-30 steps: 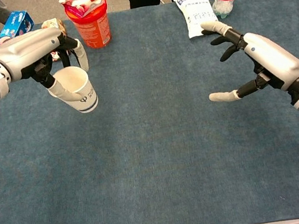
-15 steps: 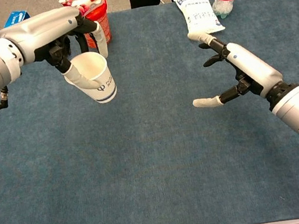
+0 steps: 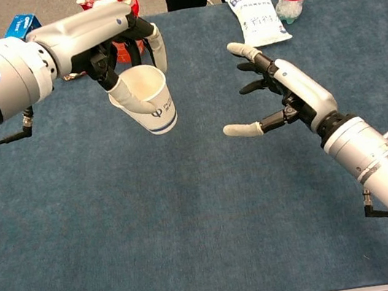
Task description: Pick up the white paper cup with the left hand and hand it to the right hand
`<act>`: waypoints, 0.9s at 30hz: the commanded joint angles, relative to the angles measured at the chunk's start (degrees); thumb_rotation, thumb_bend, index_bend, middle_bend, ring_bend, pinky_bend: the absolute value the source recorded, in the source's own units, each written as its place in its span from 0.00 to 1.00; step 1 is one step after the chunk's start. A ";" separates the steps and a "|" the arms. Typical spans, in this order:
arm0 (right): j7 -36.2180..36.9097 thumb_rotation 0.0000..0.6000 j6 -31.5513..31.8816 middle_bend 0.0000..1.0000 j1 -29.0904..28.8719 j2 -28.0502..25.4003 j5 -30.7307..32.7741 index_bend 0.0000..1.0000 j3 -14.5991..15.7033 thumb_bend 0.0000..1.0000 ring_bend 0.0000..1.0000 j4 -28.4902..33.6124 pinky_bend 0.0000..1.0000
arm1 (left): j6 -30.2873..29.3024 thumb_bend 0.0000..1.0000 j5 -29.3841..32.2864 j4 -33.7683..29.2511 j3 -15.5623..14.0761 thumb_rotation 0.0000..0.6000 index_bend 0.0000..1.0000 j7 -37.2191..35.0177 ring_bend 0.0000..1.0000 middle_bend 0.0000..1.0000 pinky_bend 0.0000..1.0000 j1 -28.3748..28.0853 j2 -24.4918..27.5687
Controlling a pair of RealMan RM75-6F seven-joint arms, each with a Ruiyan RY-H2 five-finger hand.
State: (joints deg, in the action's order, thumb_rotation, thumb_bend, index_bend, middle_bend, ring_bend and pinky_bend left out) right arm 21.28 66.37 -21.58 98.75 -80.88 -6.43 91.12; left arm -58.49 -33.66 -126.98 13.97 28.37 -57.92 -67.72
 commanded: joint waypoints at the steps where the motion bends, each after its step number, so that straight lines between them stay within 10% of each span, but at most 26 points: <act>1: 0.12 1.00 -0.68 0.02 -0.45 0.80 0.41 0.00 -0.07 0.00 0.07 -0.24 0.24 | 0.02 0.11 0.12 0.15 0.05 1.00 0.48 -0.24 0.44 0.39 0.72 -0.65 -0.38; 27: 5.75 1.00 -5.38 0.03 -3.69 3.56 -1.58 0.00 1.19 0.00 0.07 -0.98 0.24 | -0.54 0.11 0.20 1.46 -0.81 1.00 0.48 -1.48 0.44 0.39 0.72 -5.12 -4.38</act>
State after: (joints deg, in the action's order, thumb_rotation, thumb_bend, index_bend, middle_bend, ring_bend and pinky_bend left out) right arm 26.99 61.04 -25.20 102.26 -82.42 -5.24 90.17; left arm -59.03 -33.41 -125.54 13.17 26.92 -62.99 -72.05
